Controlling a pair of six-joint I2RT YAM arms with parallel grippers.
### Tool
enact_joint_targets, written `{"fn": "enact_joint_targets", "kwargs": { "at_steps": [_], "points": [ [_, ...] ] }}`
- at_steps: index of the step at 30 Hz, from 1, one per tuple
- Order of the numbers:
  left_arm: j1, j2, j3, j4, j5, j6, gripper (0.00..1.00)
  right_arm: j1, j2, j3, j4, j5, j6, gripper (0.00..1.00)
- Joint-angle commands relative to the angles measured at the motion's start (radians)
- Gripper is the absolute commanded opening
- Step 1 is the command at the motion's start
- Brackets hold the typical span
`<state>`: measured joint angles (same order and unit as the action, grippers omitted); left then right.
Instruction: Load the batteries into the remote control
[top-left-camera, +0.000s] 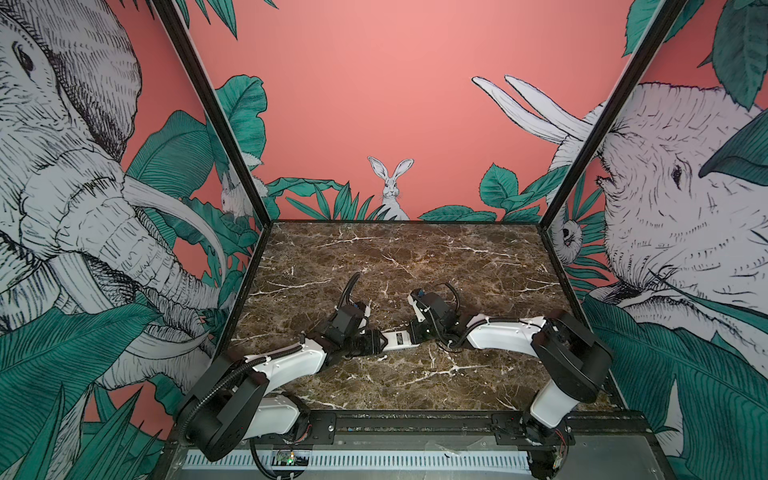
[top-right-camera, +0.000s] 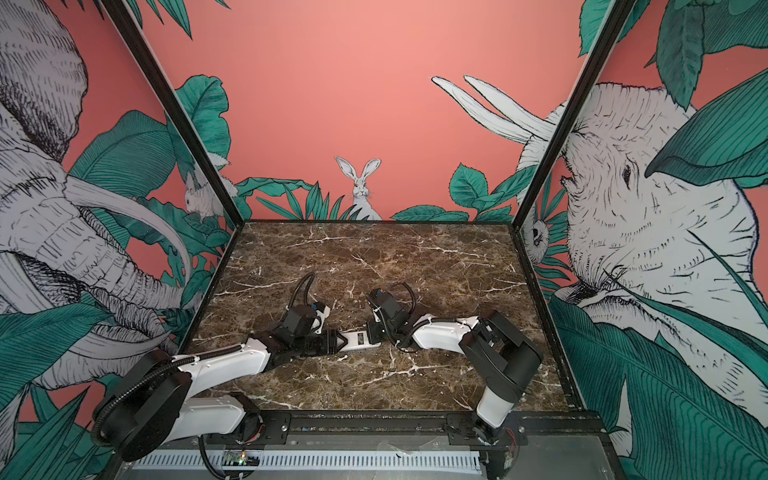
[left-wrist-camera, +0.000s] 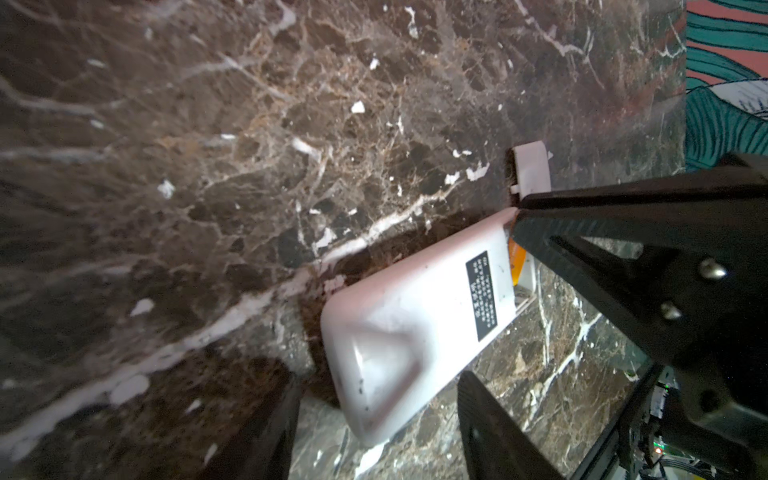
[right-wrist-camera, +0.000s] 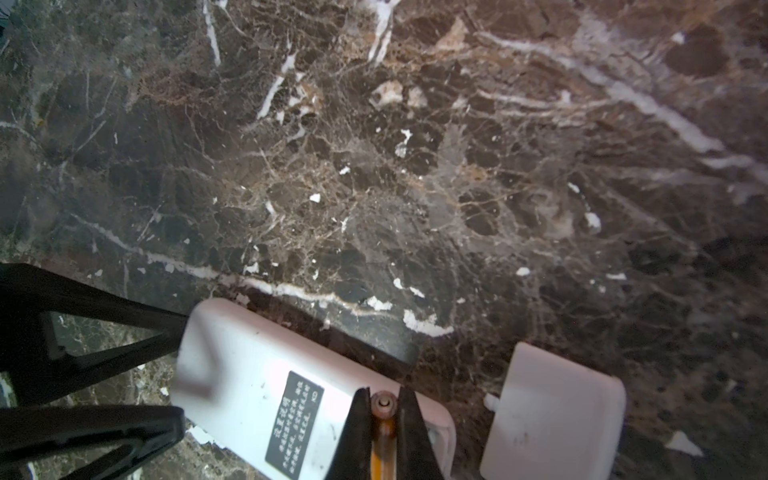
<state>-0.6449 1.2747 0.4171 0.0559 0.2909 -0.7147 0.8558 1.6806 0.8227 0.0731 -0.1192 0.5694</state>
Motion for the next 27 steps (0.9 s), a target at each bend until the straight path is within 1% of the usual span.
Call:
{"fn": "enact_joint_targets", "kwargs": {
  "at_steps": [1,12,14,20,27],
  "points": [
    [-0.002,-0.003,-0.018,-0.016,-0.010,-0.009,0.62,0.009,-0.004,-0.012,0.017,0.007,0.006,0.00],
    [-0.001,0.000,-0.029,-0.004,-0.010,-0.011,0.61,0.011,-0.020,-0.016,0.016,0.004,0.022,0.00],
    [-0.001,0.004,-0.030,-0.001,-0.009,-0.009,0.58,0.011,-0.022,-0.018,0.017,0.003,0.027,0.01],
    [-0.001,0.011,-0.043,0.017,0.002,-0.018,0.50,0.011,-0.034,-0.030,0.031,0.002,0.046,0.09],
    [-0.001,-0.006,-0.054,0.011,-0.001,-0.020,0.45,0.011,-0.052,-0.034,0.028,0.006,0.057,0.12]
  ]
}}
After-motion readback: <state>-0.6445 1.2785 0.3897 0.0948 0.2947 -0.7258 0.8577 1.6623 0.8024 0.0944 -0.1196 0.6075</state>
